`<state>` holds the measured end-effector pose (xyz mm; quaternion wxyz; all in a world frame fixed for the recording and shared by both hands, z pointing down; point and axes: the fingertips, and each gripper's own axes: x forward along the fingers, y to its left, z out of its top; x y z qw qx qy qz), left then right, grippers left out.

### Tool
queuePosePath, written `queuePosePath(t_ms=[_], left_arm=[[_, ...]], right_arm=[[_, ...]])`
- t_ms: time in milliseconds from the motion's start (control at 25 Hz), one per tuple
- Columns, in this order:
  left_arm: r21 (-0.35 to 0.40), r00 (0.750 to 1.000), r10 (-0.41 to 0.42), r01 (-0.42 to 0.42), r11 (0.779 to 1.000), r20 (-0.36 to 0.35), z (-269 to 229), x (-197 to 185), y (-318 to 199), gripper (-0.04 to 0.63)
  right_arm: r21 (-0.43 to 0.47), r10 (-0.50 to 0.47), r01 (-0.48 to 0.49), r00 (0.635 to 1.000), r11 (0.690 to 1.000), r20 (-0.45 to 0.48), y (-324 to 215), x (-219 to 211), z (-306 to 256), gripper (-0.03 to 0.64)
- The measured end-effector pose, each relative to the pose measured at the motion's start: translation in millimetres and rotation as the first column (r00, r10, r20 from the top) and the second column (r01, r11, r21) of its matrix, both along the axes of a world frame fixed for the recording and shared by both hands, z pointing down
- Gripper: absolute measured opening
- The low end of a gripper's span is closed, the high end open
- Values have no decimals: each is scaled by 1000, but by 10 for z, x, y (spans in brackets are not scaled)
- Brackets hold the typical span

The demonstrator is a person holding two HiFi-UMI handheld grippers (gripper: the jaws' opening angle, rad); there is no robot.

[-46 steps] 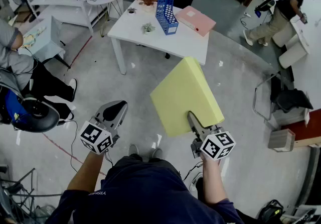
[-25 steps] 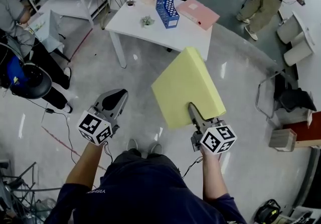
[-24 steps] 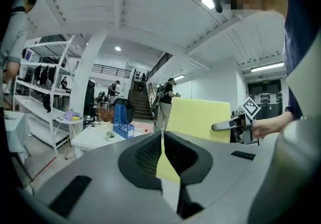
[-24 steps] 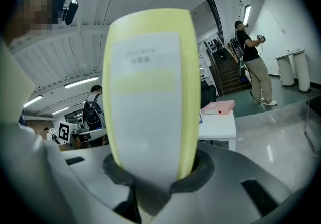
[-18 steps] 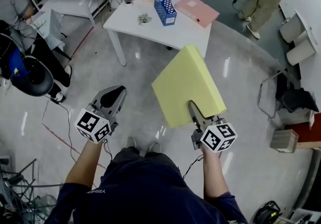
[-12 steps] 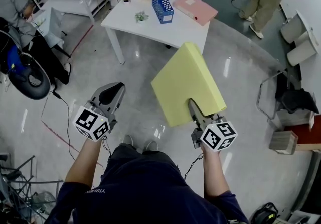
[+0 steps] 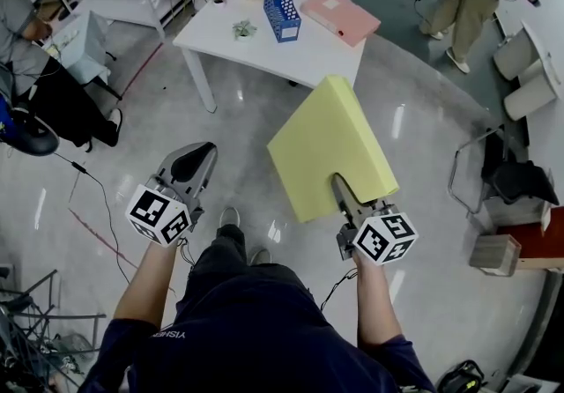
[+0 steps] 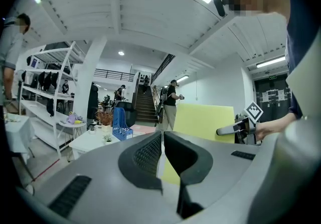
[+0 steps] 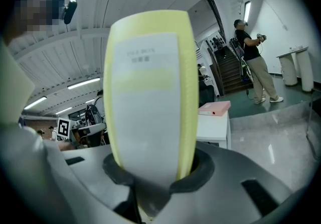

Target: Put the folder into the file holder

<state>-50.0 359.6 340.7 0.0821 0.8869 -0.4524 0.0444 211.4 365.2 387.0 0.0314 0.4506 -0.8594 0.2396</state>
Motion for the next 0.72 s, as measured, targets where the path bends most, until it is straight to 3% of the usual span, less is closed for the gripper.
queuePosePath(t_ms=[720], left_arm=[[9,999,41,-41,999,-31,32,-111,-884,43]], right_arm=[[-9,41,-41,999,999,-17,-786,-166,48,135]])
